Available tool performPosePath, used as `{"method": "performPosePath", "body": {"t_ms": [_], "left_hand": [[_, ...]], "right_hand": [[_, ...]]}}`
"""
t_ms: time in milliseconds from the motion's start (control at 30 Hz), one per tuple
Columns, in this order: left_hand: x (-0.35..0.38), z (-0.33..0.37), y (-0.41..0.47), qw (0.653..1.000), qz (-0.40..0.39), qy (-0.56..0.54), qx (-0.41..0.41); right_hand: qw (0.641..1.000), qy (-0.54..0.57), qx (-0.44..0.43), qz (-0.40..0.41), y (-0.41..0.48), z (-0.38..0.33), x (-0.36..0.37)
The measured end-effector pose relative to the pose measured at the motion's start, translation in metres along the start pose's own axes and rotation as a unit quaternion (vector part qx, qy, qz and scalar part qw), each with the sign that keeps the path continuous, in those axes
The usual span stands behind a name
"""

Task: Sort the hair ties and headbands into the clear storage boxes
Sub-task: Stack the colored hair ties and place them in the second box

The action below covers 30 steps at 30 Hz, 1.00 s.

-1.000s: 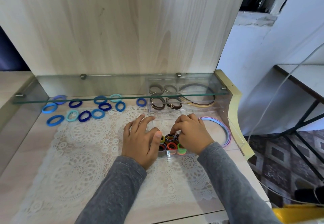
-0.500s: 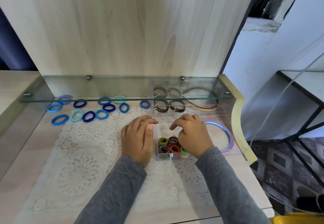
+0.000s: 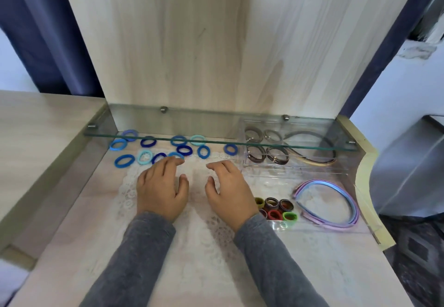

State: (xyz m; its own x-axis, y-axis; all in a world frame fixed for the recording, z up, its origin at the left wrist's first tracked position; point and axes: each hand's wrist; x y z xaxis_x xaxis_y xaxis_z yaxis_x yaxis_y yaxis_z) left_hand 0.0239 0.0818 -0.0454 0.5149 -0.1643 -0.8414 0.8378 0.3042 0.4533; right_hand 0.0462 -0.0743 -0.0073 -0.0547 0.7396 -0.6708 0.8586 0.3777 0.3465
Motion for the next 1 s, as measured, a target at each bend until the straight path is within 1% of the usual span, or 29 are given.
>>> {"method": "performPosePath", "body": {"t_ms": [167, 300, 400, 567, 800, 900, 1000], "left_hand": [[0.001, -0.03, 0.0, 0.997, 0.002, 0.073, -0.026], [-0.001, -0.044, 0.003, 0.992, -0.026, 0.118, -0.044], [-0.002, -0.052, 0.006, 0.989, -0.027, 0.141, -0.046], [0.0, -0.057, 0.009, 0.986, -0.035, 0.159, -0.038], [0.001, -0.059, 0.009, 0.991, 0.004, 0.132, -0.03], [0.0, -0.06, 0.007, 0.992, 0.018, 0.127, -0.021], [-0.001, -0.06, 0.006, 0.992, 0.015, 0.123, -0.016]], "right_hand": [[0.995, -0.042, 0.02, -0.093, 0.007, -0.005, 0.034], [0.987, -0.091, 0.028, -0.128, 0.017, -0.007, 0.054], [0.982, -0.146, 0.032, -0.118, 0.027, -0.008, 0.066], [0.98, -0.177, 0.035, -0.089, 0.043, -0.007, 0.078], [0.979, -0.179, 0.027, -0.091, 0.053, -0.007, 0.08], [0.981, -0.175, 0.018, -0.076, 0.051, -0.004, 0.079], [0.984, -0.166, 0.01, -0.059, 0.049, 0.0, 0.078]]}}
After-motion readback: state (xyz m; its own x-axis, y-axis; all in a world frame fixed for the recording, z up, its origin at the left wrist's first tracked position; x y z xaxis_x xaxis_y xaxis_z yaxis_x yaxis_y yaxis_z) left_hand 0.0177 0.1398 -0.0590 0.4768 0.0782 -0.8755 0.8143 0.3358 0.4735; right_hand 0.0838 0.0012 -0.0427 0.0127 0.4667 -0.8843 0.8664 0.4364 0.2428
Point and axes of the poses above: each hand's wrist, its own y-axis towards the middle knuckle, its own x-axis out of the palm, z = x × y, and after that the axes turned 8 degrees about y, right-handed
